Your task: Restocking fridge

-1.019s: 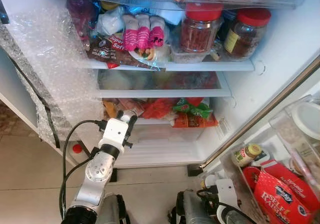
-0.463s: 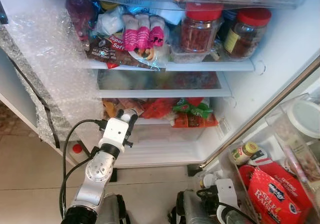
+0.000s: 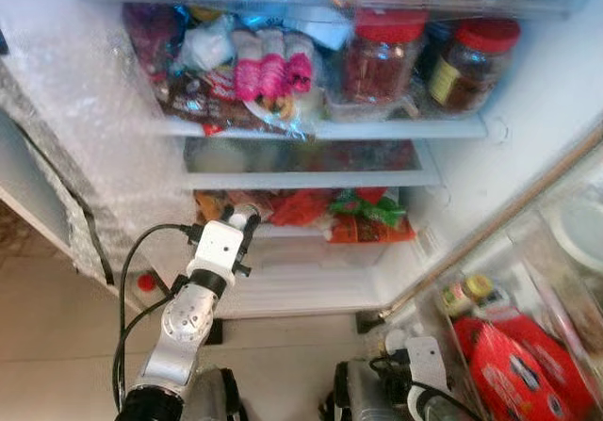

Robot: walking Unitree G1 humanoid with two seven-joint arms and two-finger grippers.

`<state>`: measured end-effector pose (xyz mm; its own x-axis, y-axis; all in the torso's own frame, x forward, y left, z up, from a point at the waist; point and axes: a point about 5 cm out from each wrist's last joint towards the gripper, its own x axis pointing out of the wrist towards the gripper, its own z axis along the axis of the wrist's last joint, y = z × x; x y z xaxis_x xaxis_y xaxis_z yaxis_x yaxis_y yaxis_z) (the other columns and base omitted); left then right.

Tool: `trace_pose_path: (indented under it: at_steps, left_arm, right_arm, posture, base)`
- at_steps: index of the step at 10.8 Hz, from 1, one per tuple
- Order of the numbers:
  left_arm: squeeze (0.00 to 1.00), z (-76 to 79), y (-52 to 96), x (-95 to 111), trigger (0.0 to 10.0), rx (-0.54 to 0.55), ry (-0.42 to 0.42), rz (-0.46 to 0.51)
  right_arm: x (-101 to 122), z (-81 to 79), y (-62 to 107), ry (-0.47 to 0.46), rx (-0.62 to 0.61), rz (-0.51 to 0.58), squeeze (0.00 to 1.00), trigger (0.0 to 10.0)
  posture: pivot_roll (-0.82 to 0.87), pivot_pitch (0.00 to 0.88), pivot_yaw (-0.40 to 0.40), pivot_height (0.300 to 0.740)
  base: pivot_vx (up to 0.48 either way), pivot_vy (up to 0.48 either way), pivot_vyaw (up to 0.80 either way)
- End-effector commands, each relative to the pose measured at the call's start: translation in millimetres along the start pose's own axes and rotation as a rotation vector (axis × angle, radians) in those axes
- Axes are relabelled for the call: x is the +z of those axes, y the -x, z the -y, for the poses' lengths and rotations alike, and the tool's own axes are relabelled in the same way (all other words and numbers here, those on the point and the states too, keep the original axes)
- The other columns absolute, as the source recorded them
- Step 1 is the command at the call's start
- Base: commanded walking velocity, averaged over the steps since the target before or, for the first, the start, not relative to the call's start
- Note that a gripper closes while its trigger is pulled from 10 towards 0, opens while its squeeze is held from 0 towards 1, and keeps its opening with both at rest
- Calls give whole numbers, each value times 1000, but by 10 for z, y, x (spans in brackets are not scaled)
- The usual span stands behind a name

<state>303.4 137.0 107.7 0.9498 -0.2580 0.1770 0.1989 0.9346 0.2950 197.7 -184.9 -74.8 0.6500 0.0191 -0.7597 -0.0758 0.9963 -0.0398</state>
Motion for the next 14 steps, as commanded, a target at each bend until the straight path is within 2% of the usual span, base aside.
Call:
trace_pose_path:
  at_steps: [1,4,7,10,11,14]
  left_arm:
    - [0,27,-14,30,10000,-6,-5,24]
    - [0,35,-18,68,10000,-19,-18,41]
    - [0,59,13,97,10000,-63,-27,57]
    - [0,135,62,193,10000,-194,-72,88]
    - [0,151,52,284,10000,-219,-80,117]
    - [0,72,-80,515,10000,-149,-105,220]
  right_arm:
    - [-383,-53,88,3,22,-144,0,10000]
    - [-384,-56,89,7,26,-144,0,10000]
    - [-381,-57,88,10,29,-144,0,10000]
    - [-378,-55,87,15,33,-146,0,10000]
    - [-376,-54,86,17,34,-146,0,10000]
    - [-365,-49,83,35,40,-144,0,10000]
  posture:
    - [-140,205,-58,629]
    - [-139,201,-56,629]
    - [-136,206,-56,629]
    - [-134,211,-57,629]
    - [-132,211,-57,629]
    - [-132,210,-62,629]
  base:
    - [255,0,0]
    - [260,0,0]
    - [0,0,0]
    - [0,0,0]
    - [0,0,0]
    - [0,0,0]
